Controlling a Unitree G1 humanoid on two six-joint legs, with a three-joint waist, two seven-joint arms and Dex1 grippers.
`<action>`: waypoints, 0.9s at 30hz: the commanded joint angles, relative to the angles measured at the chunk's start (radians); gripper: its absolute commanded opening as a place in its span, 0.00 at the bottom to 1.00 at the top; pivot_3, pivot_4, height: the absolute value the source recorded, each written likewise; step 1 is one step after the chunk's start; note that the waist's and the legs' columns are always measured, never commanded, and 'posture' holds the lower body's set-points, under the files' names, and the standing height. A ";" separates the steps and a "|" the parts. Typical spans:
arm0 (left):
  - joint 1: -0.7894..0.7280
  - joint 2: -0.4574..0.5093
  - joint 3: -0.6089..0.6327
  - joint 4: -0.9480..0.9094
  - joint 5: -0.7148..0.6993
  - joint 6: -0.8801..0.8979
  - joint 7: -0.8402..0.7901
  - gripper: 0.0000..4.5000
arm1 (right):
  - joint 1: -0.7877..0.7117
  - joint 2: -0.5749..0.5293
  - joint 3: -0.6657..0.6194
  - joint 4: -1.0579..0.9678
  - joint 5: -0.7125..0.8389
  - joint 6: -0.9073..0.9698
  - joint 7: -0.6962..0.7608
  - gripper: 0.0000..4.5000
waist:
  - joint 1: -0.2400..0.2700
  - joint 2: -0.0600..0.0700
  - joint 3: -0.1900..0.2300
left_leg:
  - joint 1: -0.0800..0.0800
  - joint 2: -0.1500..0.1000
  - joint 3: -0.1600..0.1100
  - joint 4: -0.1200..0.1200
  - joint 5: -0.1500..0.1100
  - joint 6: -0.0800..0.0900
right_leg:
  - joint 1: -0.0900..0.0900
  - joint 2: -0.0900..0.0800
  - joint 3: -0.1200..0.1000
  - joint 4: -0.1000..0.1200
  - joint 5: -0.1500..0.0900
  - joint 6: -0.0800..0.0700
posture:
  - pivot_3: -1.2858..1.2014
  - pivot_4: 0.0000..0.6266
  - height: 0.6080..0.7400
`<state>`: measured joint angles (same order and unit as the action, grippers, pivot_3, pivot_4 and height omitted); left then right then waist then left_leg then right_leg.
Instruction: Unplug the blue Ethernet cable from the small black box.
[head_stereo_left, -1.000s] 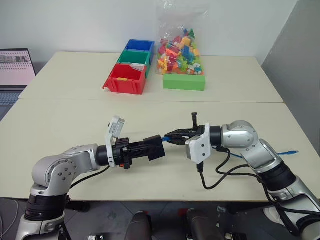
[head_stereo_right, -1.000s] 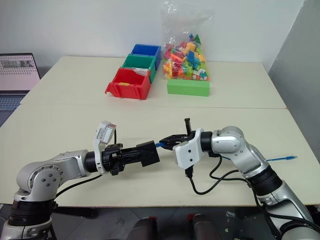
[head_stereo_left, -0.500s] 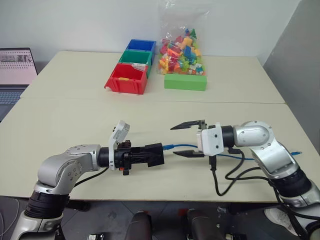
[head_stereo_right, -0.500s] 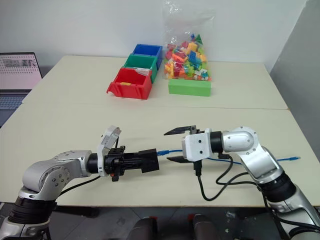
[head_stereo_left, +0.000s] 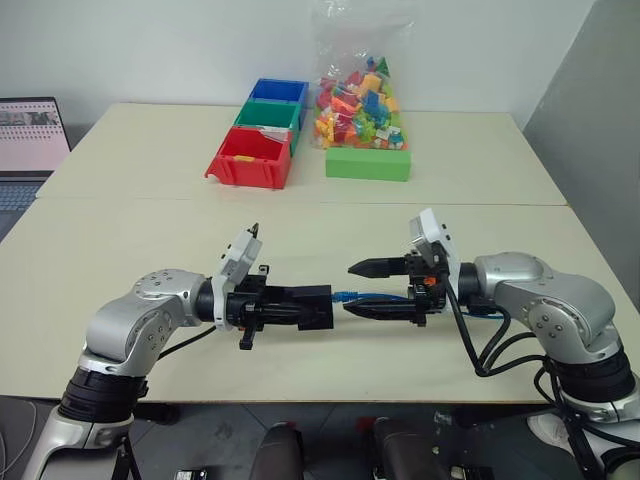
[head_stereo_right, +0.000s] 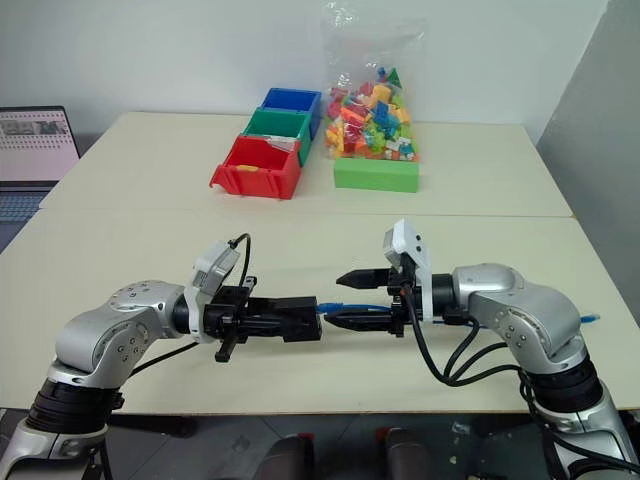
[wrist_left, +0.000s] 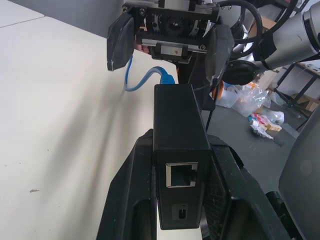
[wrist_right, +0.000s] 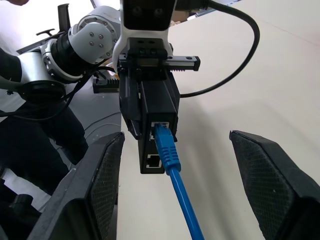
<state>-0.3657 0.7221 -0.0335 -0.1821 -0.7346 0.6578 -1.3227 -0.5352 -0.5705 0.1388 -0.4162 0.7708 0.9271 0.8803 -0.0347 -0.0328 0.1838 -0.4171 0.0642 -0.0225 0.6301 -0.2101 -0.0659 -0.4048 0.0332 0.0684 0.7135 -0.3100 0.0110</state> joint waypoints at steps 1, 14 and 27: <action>-0.022 0.004 0.019 -0.011 -0.006 -0.006 -0.001 0.18 | 0.004 0.019 -0.027 -0.022 0.041 0.013 -0.018 0.79 | 0.000 0.000 0.000 | 0.000 0.000 0.000 0.000 0.000 0.000 | 0.000 0.000 0.000 0.000 0.000 0.000 | 0.52 0.24 1.00; -0.027 0.004 0.020 -0.026 -0.012 0.011 0.011 0.18 | -0.010 0.063 0.000 -0.011 0.032 0.020 -0.050 0.79 | 0.000 0.000 0.000 | 0.000 0.000 0.000 0.000 0.000 0.000 | 0.000 0.000 0.000 0.000 0.000 0.000 | 0.52 0.24 1.00; -0.030 0.004 0.019 -0.028 -0.013 0.011 0.020 0.18 | -0.015 0.052 0.027 -0.021 0.016 0.014 -0.038 0.27 | 0.000 0.000 0.000 | 0.000 0.000 0.000 0.000 0.000 0.000 | 0.000 0.000 0.000 0.000 0.000 0.000 | 0.52 0.24 1.00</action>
<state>-0.3787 0.7222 -0.0330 -0.1829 -0.7348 0.6712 -1.2988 -0.5311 -0.5126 0.1671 -0.4112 0.7860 0.9483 0.8330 -0.0352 -0.0328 0.1838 -0.4171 0.0643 -0.0224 0.6299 -0.2101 -0.0659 -0.4051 0.0336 0.0680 0.7134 -0.3103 0.0115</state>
